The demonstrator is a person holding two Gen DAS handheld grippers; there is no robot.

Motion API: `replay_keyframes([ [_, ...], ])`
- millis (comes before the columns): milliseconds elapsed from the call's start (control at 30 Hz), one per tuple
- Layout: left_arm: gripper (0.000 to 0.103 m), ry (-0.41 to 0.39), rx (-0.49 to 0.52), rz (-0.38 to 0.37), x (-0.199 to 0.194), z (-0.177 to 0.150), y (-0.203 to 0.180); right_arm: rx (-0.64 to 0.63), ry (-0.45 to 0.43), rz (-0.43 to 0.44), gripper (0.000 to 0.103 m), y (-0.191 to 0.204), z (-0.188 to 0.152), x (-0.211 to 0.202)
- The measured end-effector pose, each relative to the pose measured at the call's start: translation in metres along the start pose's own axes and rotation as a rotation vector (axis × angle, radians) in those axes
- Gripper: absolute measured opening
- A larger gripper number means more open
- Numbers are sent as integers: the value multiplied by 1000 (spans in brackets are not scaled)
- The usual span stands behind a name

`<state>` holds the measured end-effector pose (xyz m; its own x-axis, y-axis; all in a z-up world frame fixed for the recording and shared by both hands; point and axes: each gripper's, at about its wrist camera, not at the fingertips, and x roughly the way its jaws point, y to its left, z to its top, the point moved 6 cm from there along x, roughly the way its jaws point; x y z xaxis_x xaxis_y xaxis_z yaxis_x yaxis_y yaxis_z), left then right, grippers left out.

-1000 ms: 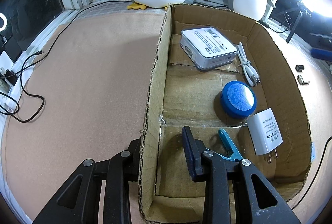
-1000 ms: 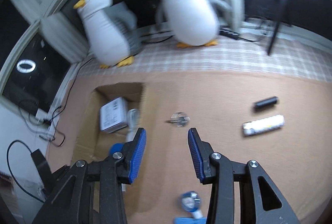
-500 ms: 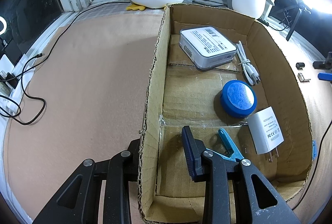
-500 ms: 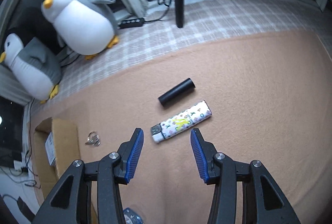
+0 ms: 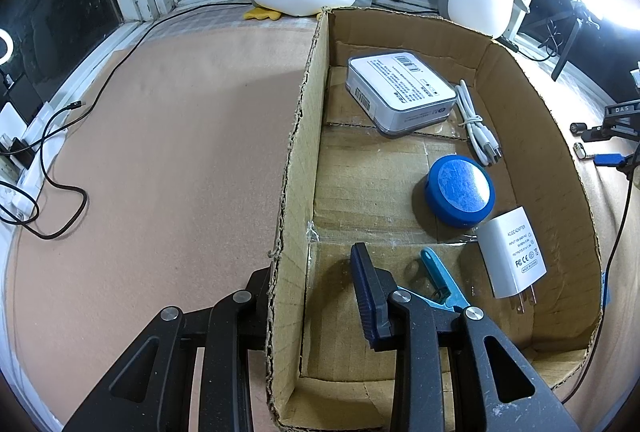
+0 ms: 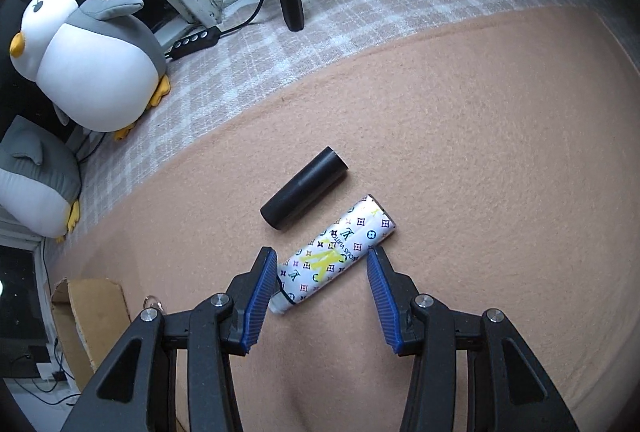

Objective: Organize rigid objects
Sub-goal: 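Reach the right tool to the patterned lighter and grasp it, then carry the patterned lighter into the cardboard box and release it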

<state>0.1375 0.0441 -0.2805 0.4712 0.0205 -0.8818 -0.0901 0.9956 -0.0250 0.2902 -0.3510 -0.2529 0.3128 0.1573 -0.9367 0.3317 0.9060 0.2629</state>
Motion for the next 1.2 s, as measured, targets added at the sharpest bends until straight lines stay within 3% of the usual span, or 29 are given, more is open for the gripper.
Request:
replay_keyframes([
  [333,33,-1,-3,-3,0,1,1,-153,17,-100,43,16,1,6],
  [600,33,0,-3,-4,0,1,1,-232,32,-117,19,10,-5,3],
  [700,33,-1,0,-4,1,1,1,-233,34,-98,10,1,-10,0],
  [967,33,-3,6,2,0,1,-1,-203,48,40,10,-16,-37,-17],
  [1200,33,-5,8,4,0,1,-1,-269,38,141,10,19,-65,-46],
])
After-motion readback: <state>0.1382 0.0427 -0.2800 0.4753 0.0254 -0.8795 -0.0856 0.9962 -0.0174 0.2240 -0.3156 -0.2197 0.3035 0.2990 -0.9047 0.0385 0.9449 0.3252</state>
